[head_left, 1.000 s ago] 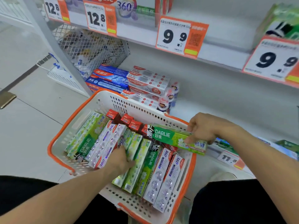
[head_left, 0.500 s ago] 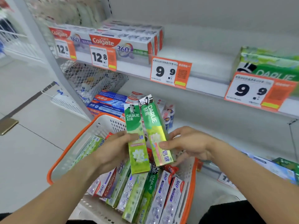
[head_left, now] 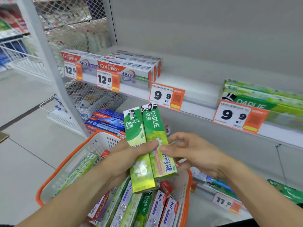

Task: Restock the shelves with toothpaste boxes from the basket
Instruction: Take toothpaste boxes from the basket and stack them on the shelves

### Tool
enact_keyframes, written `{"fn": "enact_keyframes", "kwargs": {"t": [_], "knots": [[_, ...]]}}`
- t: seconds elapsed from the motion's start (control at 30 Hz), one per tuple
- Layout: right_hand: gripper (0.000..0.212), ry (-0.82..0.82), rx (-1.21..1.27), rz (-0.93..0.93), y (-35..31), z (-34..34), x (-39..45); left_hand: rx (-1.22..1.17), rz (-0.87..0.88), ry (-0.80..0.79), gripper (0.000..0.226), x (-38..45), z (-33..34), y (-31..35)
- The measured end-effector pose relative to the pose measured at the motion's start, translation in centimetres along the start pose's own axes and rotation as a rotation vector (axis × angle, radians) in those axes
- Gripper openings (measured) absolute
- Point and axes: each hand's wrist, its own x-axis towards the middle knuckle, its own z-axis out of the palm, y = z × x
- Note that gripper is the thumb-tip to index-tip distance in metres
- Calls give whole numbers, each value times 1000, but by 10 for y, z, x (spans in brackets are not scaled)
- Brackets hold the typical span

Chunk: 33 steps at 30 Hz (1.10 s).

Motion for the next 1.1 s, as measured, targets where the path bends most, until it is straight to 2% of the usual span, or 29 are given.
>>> {"fn": "enact_keyframes", "kwargs": {"t": [0.07,0.13,0.3,0.4,0.47,0.6,0.7,0.87,0.97,1.1], "knots": [[73,3,-43,-1,-8,-8,-11,-22,12,-33,35,-6,12,2],[64,-23,-73,-5,-16,-18,-23,-29,50,-43,35,-12,23,3],[48,7,-71,-90,-33,-36,-56,50,263,10,45,-21,53,16],[47,117,-42,-177,-46,-43,-74,67,357,28,46,-15,75,31],[46,215,-48,-231,-58,-49,-83,75,403,10,38,-9,90,46],[22,434,-159,-264,-97,-75,-95,38,405,24,14,8,115,75],[24,646,-323,-224,-137,-115,-97,45,381,65,12,19,121,87],[40,856,-660,-97,-174,-184,-72,73,316,80,18,31,114,90],[60,822,-841,81,-168,-211,-52,211,305,111,18,36,104,87],[68,709,-900,308,-153,-234,-37,205,292,103,27,43,92,91]]}}
